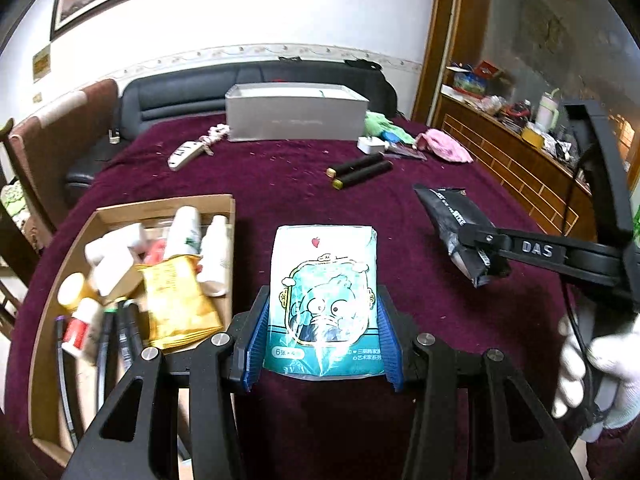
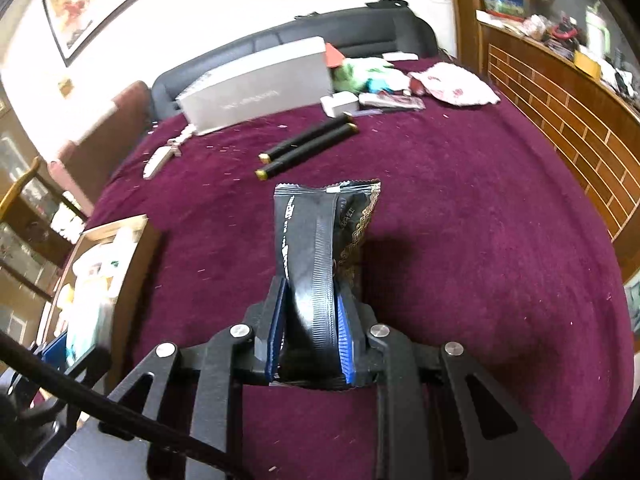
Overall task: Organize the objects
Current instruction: 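Carry both packets into the box and lower them onto the markers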
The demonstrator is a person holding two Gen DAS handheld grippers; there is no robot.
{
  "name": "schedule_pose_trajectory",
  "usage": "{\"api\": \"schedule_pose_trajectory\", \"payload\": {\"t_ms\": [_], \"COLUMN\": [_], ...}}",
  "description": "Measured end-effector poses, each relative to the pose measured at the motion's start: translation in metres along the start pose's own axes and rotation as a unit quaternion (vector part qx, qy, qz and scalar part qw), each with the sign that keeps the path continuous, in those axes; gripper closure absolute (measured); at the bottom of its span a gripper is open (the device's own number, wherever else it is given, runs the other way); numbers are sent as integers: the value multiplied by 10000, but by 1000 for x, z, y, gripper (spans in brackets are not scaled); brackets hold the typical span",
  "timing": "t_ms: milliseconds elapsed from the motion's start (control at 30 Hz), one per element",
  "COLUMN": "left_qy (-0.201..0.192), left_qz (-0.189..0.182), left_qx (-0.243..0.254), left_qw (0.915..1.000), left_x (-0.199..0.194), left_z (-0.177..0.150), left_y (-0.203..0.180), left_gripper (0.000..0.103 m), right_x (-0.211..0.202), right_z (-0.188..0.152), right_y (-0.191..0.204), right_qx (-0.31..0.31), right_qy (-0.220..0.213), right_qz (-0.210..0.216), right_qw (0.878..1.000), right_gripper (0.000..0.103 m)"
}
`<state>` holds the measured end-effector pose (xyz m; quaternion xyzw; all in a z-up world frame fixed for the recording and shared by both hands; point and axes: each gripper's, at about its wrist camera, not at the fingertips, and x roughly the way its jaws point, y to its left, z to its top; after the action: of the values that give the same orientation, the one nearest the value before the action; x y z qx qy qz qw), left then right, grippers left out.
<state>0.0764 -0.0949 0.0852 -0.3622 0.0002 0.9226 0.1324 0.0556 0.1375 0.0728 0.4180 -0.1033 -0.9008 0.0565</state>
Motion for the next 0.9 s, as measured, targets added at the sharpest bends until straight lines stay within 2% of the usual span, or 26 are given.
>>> {"api": "schedule_pose_trajectory", "payload": {"t_ms": [267, 500, 900], "left_qy": [-285, -348, -222], "left_qz": [288, 421, 778], "left_qx": [-86, -367, -1229], "left_qw": [9991, 9978, 9891], "left_x": [-28, -40, -48], "left_z": [-9, -18, -42], "left_y": [20, 49, 137], "left_gripper": [61, 61, 60], "right_x": [-19, -25, 1], "right_z": [-13, -23, -44], "right_y": [45, 89, 177], "right_qx": [-344, -621, -1146], "right_qy": [-77, -18, 439], "right_qz": [329, 653, 1301], "right_qw": [9988, 9959, 9839], "right_gripper": [82, 82, 82]}}
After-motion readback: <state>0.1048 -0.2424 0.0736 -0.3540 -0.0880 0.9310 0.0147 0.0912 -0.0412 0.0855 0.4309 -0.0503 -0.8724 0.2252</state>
